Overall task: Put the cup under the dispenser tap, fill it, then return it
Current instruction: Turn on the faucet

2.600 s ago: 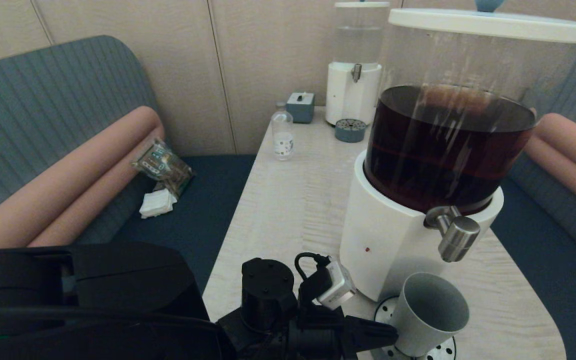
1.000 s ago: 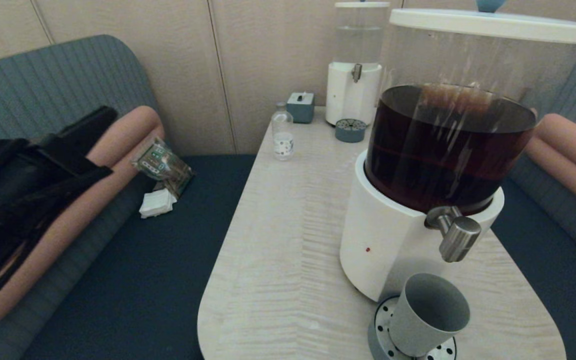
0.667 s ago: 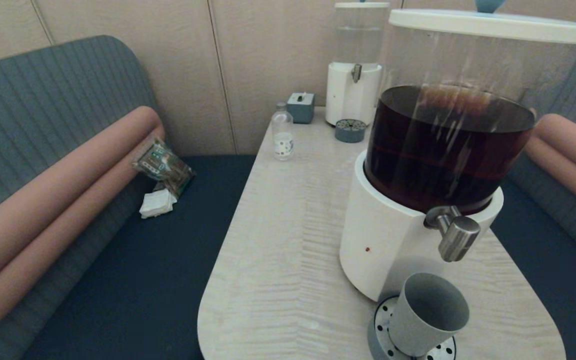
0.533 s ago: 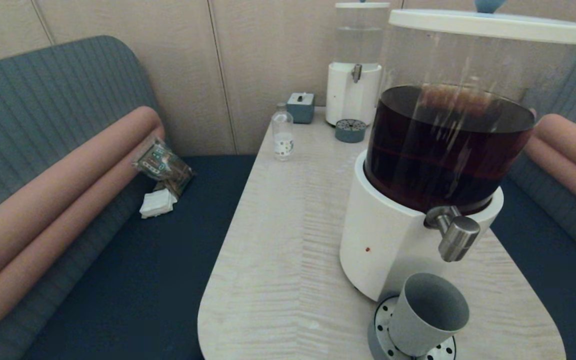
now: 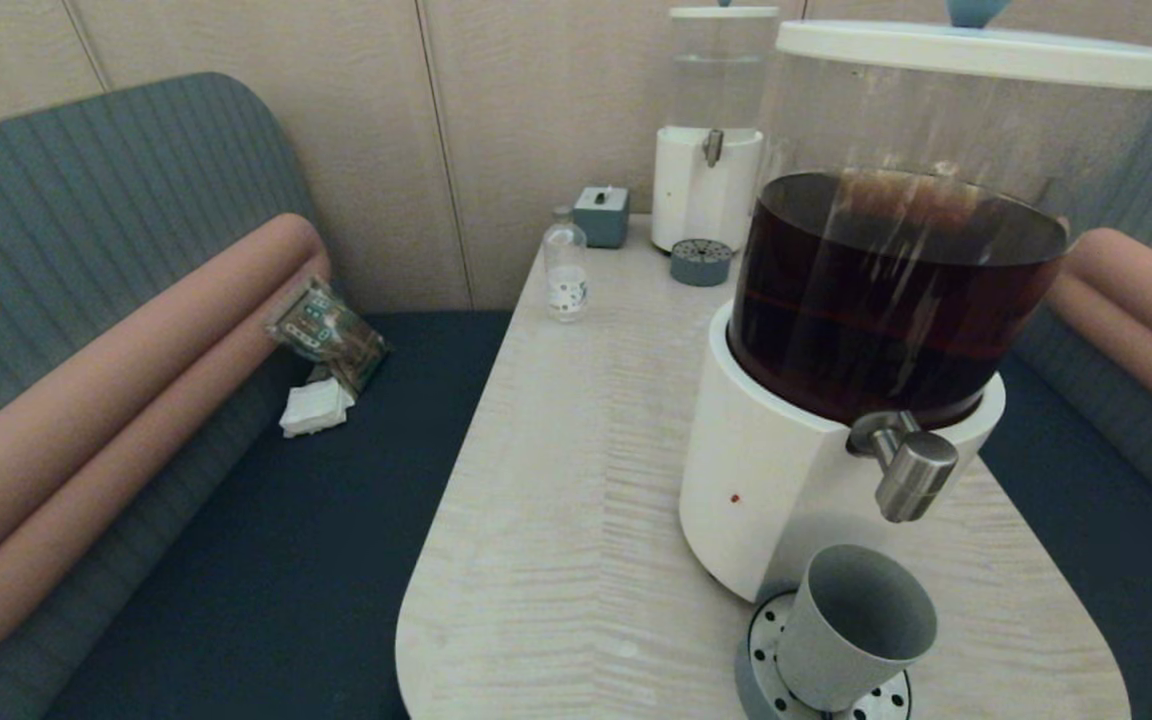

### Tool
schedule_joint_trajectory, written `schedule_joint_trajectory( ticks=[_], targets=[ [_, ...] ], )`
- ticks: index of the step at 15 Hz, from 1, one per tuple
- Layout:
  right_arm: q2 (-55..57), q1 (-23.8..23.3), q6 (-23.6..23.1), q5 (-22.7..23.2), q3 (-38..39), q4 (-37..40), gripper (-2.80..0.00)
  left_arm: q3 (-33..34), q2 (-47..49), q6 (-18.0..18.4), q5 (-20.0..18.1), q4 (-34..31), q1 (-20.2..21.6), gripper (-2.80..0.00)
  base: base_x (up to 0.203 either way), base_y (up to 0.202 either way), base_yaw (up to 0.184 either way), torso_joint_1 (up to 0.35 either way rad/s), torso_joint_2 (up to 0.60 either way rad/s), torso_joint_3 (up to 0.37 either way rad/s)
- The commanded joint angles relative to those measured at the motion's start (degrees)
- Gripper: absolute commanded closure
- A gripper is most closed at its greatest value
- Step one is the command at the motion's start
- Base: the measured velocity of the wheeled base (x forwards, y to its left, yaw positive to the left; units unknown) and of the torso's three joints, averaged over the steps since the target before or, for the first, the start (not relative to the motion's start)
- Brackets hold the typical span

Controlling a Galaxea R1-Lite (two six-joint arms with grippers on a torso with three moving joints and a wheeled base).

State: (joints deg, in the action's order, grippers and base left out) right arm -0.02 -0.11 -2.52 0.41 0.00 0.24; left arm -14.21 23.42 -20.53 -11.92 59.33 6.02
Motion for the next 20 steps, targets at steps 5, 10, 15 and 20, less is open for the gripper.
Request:
schedule_joint_trajectory(
  ticks=[5,10,15,20],
  targets=[
    [-0.24,0.02,-0.03,0.02,0.53,0.02,0.0,-0.91,-7.51,-8.88,-1.71,-6.16,-1.74,0.0,0.0,0.0,0.0,0.0,0.0,0.0],
    [-0.24,0.02,-0.03,0.02,0.53,0.02,0.0,-1.03,-10.56,-11.43,-1.53,-9.36,-4.02,0.0,0.0,0.0,0.0,0.0,0.0,0.0],
    [-0.24,0.02,-0.03,0.02,0.53,0.02,0.0,2.87,-22.26,0.79,-1.52,-24.03,-5.09,0.0,0.0,0.0,0.0,0.0,0.0,0.0],
    [-0.24,0.02,-0.03,0.02,0.53,0.02,0.0,14.21,-23.31,24.59,-1.17,-36.33,-5.14,0.0,0.0,0.0,0.0,0.0,0.0,0.0]
  ],
)
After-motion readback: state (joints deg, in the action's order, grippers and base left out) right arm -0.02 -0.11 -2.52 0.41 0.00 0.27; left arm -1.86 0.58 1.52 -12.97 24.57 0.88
